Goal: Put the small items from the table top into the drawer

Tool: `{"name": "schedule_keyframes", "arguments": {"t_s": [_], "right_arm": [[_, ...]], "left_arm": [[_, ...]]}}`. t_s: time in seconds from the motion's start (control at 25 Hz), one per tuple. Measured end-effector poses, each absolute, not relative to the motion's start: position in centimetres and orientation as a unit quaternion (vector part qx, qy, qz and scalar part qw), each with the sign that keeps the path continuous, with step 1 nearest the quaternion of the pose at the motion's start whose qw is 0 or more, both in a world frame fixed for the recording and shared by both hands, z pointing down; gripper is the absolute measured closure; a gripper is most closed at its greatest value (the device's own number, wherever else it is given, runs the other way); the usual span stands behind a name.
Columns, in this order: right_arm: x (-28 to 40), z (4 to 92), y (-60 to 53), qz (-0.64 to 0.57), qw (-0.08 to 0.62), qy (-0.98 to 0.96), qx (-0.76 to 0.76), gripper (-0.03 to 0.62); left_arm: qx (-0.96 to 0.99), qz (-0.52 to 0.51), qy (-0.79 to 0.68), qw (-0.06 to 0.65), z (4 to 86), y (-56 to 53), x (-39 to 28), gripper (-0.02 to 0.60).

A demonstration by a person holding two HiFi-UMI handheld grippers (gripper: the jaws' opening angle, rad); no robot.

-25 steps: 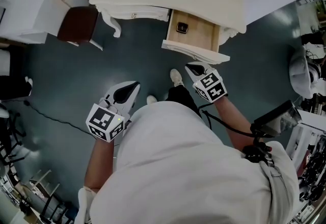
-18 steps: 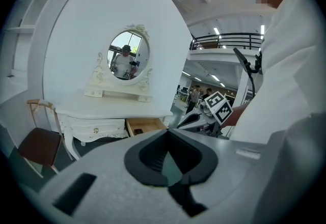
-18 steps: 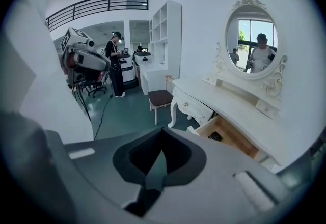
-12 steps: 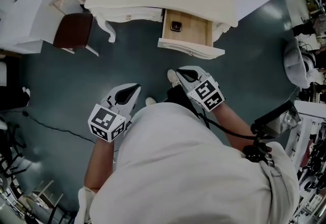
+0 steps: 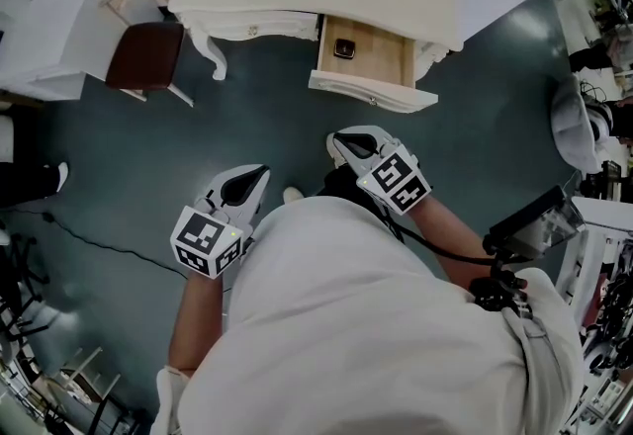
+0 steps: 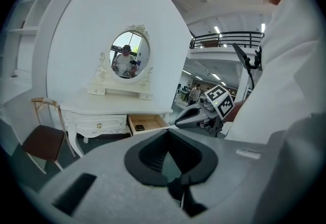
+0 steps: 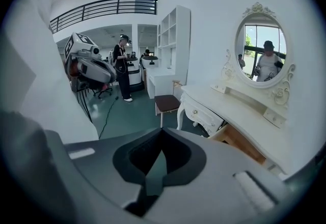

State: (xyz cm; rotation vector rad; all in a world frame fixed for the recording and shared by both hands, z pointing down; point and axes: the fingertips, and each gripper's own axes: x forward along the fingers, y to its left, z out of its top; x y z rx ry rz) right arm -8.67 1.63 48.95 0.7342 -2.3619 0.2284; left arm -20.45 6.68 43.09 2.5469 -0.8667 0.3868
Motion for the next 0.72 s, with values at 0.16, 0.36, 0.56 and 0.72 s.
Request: {"name": "schedule_keyframes", "arguments": {"t_s": [0.16,0.36,0.56,0.72], "right_arm": [[-9.1,48.6,1.4,0.082,0.318,-0.905,0.271,0.594],[-9.9,48.0,1.1,0.082,0.314,-0.907,0.268,0.594],[-9.9,47.9,1.2,0.083,0.314,-0.906,0.27,0.594],[-8.7,48.2,1.2,0.077,0.316,-0.907,0.269,0.594]], "left_arm": [[0.914,0.142,-0.314,0.213,43.4,6.6,-20.3,0.581],[0.914,0.146,-0.313,0.214,43.2,6.4,-20.7,0.581],[0.915,0.15,-0.307,0.216,43.0,6.3,-20.5,0.581],[0.915,0.153,-0.303,0.217,43.5,6.5,-19.1,0.581]]}}
